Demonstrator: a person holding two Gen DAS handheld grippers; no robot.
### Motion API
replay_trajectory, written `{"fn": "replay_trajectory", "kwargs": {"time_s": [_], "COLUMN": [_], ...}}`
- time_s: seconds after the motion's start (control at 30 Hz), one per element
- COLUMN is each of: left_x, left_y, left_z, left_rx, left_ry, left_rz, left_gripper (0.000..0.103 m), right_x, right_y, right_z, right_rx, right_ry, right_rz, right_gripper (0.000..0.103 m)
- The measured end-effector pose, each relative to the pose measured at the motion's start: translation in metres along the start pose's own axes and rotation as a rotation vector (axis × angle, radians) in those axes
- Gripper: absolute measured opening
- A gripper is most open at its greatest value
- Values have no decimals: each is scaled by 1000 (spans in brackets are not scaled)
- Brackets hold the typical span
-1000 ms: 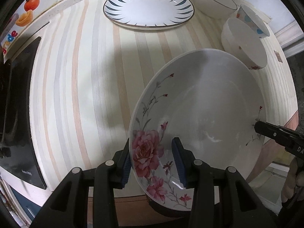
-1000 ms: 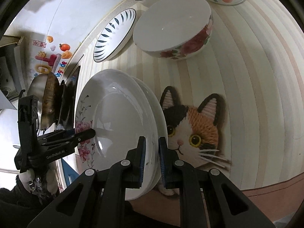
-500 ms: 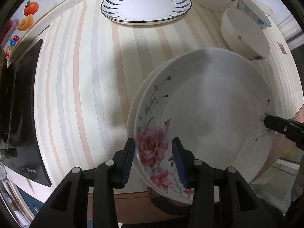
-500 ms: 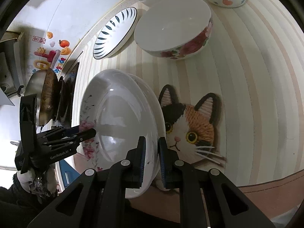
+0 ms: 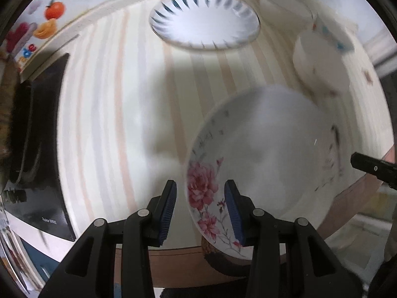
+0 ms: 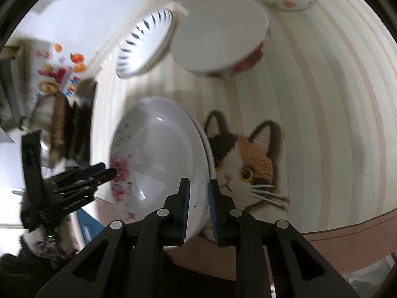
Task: Organize plates and bowls
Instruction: 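Carry the two-plate stack with both grippers onto the cat mat, release, then grip the blue-leaf-patterned plate rim with both grippers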
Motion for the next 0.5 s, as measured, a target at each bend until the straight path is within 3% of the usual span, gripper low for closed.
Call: {"fn": "replay_trajectory", "kwargs": {"time_s": [0.1,0.17,0.23,0.4,0.5], "left_x": [-23,-50,-77,-142,-176], "left_y": [10,19,33,65,74], "left_z": [-22,-33,-37,-13,12], "left_rx": [23,38,40,79,71], "left_ry": [-52,-85,-102,-72,-42], "left_rz": [-52,-84,-120,-200,-186], "left_gripper": [38,38,38,38,38], "right_x": [-23,-45,-77,-165,-203], "right_y": [14,32,54,82,81], "right_z": [-25,-38,-43,-8,26], "right_rx": [14,7,-3,51,94], "right_ry": [-43,-73,-99,-107,-71], "right_rz": [-25,-46,-79,-106,-85], "right_gripper": [19,27,40,43,43]}}
Point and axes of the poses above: each gripper's, at about its wrist camera, not at the fingertips, and z roughly the way its jaws point, y to its left, x to its underside, the point moved 9 cm from there along z, roughly the way its jaws point, and after that the axes turned 1 degree about -z, right-handed, at the moved point
